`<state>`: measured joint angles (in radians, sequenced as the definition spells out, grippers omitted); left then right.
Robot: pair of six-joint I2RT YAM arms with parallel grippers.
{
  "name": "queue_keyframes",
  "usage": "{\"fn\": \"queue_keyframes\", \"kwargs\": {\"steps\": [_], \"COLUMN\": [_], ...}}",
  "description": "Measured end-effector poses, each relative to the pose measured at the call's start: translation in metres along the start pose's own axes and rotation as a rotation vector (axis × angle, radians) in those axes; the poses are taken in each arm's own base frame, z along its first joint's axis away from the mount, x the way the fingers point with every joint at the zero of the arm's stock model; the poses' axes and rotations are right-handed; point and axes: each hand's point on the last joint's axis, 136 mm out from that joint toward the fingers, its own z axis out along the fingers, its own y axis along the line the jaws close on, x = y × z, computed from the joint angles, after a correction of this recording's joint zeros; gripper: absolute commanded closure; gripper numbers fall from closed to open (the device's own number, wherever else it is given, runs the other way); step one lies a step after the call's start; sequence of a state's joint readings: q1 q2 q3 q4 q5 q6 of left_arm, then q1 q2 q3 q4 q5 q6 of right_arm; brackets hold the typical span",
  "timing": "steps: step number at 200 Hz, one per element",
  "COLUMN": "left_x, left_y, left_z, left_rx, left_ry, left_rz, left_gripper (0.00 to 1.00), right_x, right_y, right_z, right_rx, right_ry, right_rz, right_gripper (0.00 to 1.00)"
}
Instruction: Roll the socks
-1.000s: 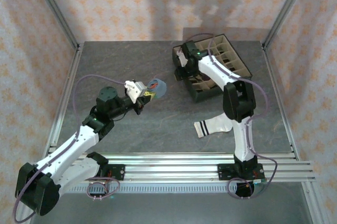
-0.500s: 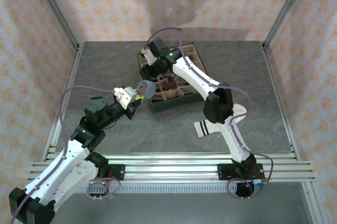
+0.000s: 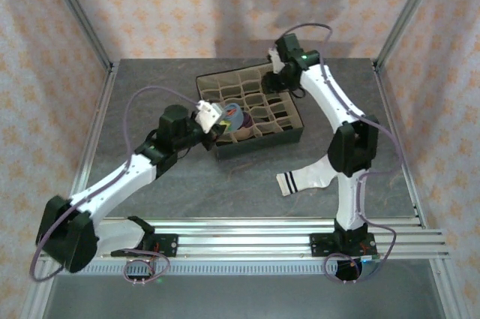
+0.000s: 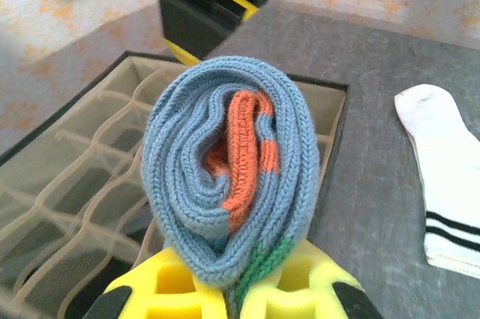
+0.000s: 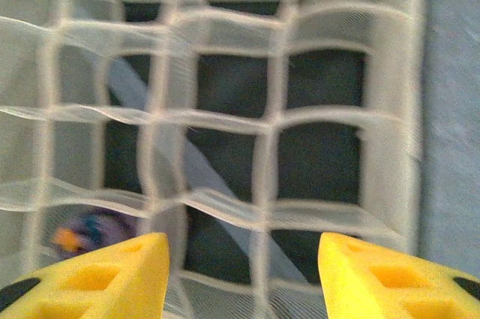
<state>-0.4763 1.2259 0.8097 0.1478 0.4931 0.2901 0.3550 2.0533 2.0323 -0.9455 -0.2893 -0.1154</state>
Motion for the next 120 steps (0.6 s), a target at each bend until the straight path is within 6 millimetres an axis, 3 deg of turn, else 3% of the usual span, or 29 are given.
{"fn": "queue_keyframes", "kwargs": {"steps": [34,63,87,120], "left_x": [-0.011,-0.002,0.008,0.022], "left_y": [-0.005,-0.001,0.003,0.007], "left_z": [0.058,0.1,0.128,0.153], "left_rx": [0.058,0.082,0.095,0.105], "left_ry": [0.012,0.032,0.059,0.089], "left_rz": [0.038,0.034,0.031,0.065], "left_gripper": [1.0,1.0,1.0,1.0], "right_x": [0.037,0.057,0.07,0.064], "right_y": [-0.059,-0.094,-0.103,-0.096], "right_z": [0.001,0.01,0.019,0.022], "right_rx": [0.078,0.109,0.106,0.068], "right_ry": [0.064,0.092,0.116,0.097], "right_rz": [0.113,0.188,0.218,0.222], "right_gripper": [0.44,0.45,0.45,0.48]}}
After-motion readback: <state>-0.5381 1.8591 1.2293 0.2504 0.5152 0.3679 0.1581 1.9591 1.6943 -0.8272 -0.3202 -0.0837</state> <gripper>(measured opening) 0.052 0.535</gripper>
